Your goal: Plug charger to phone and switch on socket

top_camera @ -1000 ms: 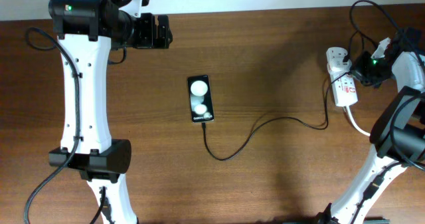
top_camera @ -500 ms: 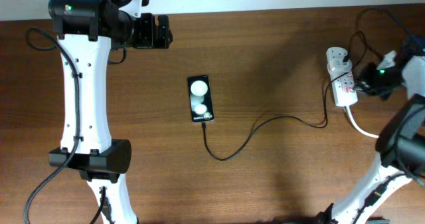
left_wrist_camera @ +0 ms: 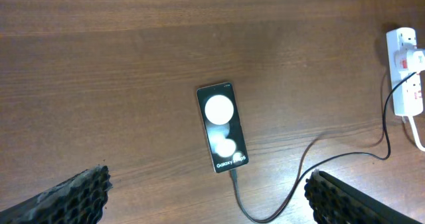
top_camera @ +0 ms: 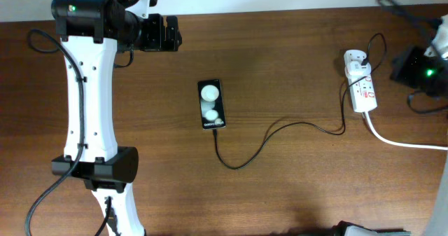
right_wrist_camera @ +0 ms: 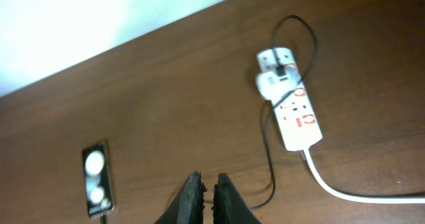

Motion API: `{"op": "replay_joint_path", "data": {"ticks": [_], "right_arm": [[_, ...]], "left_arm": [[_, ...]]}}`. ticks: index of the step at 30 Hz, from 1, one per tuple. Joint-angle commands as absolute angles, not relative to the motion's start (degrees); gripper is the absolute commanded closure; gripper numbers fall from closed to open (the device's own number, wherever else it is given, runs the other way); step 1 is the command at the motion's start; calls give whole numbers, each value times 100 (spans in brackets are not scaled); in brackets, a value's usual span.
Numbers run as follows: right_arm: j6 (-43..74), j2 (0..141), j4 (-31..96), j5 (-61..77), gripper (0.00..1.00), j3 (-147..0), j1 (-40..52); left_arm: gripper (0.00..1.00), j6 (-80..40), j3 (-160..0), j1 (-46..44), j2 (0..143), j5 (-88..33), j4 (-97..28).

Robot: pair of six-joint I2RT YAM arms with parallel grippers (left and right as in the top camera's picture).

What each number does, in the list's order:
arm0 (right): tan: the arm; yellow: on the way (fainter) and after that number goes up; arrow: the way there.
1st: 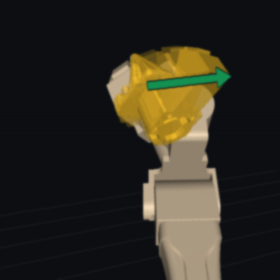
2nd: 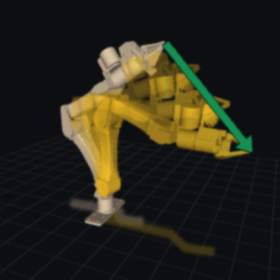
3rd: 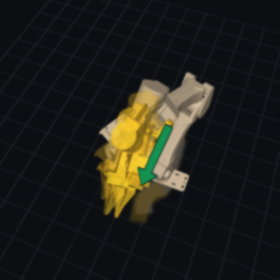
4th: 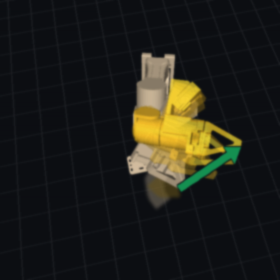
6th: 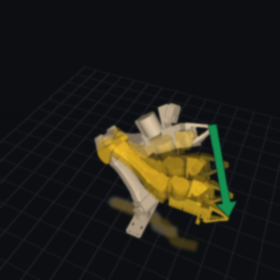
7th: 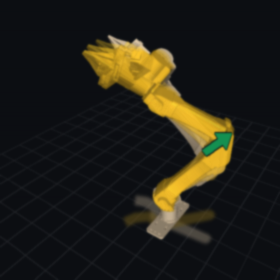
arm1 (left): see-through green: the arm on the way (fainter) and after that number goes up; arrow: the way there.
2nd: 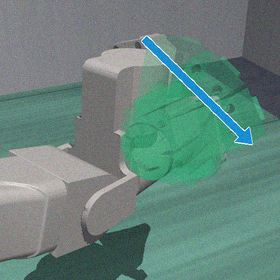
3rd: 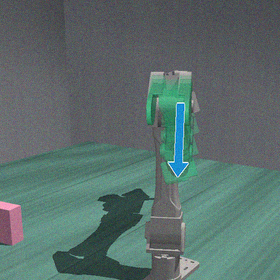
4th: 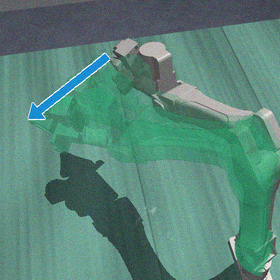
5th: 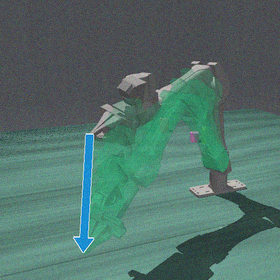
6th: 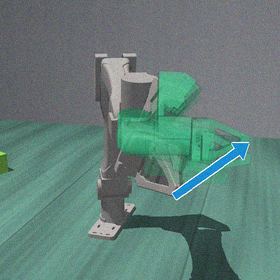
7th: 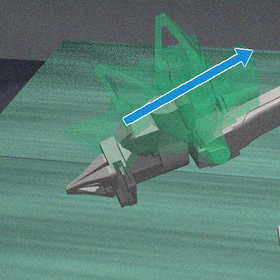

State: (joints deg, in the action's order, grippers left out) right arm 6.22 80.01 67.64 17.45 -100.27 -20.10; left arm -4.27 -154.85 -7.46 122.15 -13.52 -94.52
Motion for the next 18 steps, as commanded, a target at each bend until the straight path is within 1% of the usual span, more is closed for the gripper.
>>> {"op": "replay_joint_path", "data": {"ticks": [1, 3, 6, 8, 9, 11, 14, 18], "right_arm": [[421, 7505, 7137, 1256, 89, -10040, -1267], [370, 7238, 7354, 1066, 89, -10040, -792], [362, 6842, 7655, 1066, 84, -10040, -161], [362, 6558, 7929, 1066, 69, -10040, 193], [362, 6482, 8005, 1066, 59, -10040, 246], [360, 6278, 8171, 939, 1, -10040, 266], [362, 6222, 8576, 744, 1, -10040, 261], [357, 6427, 8641, 681, 1, -10040, 261]], "left_arm": [[1, -399, -15552, -733, 12138, -1411, -9443], [1, -399, -15552, -733, 12138, -1411, -9443], [1, -399, -15552, -733, 12138, -1411, -9443], [1, -399, -15552, -733, 12138, -1411, -9443], [1, -399, -15552, -733, 12138, -1411, -9443], [1, -399, -15552, -733, 12138, -1411, -9443], [1, -399, -15552, -733, 12138, -1411, -9443], [1, -399, -15552, -733, 12138, -1411, -9443]]}}
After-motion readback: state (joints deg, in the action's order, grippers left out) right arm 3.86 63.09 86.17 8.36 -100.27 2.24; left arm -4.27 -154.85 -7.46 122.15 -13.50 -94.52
